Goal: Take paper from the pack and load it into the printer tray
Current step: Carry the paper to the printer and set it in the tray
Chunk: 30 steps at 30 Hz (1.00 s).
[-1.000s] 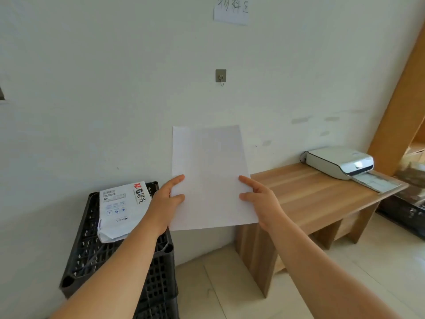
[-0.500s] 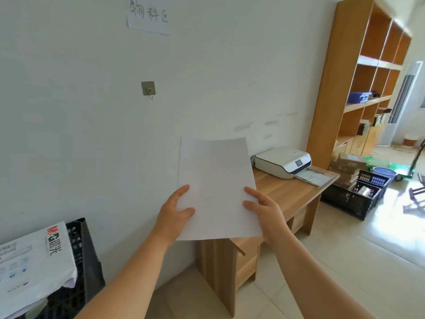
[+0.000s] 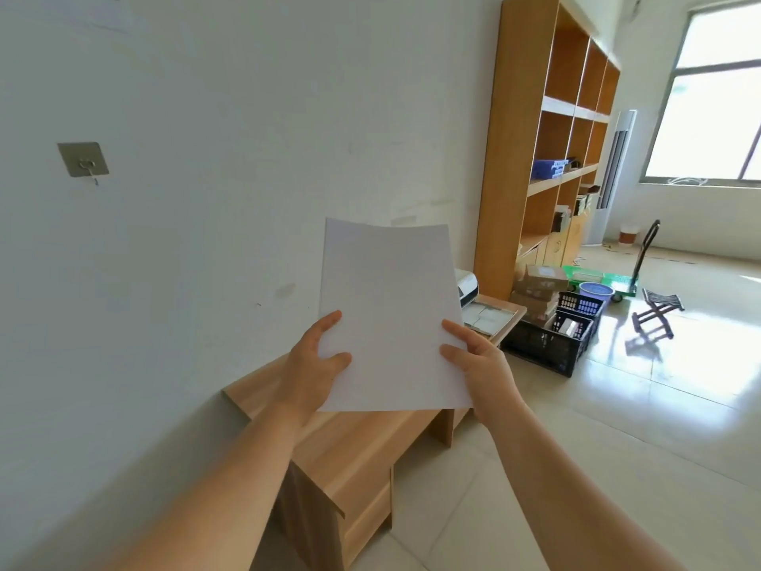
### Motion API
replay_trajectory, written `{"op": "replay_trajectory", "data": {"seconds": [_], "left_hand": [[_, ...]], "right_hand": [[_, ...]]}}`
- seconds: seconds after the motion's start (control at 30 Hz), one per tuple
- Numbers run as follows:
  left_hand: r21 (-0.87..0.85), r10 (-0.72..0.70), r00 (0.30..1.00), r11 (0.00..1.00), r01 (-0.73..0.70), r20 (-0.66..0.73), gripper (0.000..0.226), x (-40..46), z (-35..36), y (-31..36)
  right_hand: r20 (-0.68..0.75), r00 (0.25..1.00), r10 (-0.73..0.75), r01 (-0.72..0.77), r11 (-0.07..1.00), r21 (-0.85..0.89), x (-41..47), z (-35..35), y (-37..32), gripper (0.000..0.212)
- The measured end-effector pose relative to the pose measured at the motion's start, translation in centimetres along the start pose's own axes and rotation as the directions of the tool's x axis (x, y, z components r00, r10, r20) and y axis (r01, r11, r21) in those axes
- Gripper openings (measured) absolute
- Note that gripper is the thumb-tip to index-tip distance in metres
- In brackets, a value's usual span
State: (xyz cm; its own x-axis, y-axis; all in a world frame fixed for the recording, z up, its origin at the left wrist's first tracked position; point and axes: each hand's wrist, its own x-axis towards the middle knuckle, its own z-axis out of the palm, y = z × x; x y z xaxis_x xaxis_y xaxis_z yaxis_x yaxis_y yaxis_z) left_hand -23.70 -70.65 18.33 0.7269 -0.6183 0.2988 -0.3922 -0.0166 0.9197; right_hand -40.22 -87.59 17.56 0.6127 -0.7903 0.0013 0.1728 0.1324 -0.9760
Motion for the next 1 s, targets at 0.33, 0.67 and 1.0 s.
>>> {"op": "replay_trajectory", "data": {"seconds": [0.33,0.67,1.0], "left_hand": [[-0.115,-0.023,0.981,0.992,0.046,0.192,0.056,13.7,9.7,-3.6],[-0.185,0.052,0.941,0.983,0.011,0.333,0.058,23.5,21.7,-4.2],[-0.128,0.1,0.931,0.99,-0.058,0.351,0.057,28.8,36.6,-1.1]], "right_hand": [[-0.194,0.98,-0.054,0.048,0.998,-0.036,11.8,-5.1,0.0,0.036],[-0.337,0.911,-0.238,0.082,0.905,-0.417,20.5,-13.4,-2.2,0.043],[-0.36,0.899,-0.247,0.094,0.915,-0.393,28.2,-26.8,-4.9,0.043]]}}
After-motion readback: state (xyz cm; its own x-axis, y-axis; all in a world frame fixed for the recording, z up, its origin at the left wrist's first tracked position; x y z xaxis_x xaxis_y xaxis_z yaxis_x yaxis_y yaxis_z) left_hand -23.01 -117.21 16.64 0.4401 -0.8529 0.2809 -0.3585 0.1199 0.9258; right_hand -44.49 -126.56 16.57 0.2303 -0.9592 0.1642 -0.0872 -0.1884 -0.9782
